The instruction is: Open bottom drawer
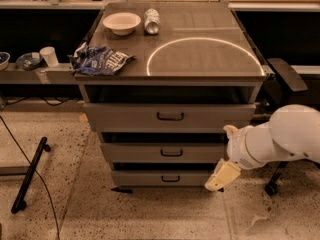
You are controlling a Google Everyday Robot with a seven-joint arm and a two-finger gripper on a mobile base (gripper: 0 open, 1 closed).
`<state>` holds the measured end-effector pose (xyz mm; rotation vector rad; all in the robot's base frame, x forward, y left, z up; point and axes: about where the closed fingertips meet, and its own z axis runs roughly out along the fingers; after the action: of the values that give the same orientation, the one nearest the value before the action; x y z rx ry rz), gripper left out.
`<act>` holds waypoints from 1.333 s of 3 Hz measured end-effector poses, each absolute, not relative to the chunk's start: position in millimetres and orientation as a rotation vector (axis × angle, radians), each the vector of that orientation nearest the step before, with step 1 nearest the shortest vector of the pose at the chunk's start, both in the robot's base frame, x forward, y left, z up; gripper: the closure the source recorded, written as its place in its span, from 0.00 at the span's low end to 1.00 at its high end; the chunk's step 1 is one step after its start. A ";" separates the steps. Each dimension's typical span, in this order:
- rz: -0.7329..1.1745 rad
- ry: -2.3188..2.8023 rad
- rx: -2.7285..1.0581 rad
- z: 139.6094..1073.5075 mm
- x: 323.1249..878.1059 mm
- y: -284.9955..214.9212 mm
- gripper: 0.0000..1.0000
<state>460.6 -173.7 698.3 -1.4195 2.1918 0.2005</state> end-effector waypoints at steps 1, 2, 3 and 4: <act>0.266 2.068 -1.250 677.5 512.6 -164.3 0.00; 0.276 2.056 -1.276 653.8 515.5 -166.9 0.00; 0.256 2.112 -1.309 638.2 520.4 -163.3 0.00; 0.187 2.118 -1.428 574.5 507.8 -171.6 0.00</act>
Offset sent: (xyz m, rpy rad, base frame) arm 0.0434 0.0102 -0.0196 0.1328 -0.0892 -0.0477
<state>507.8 -171.6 574.5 -1.4282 2.1176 0.1872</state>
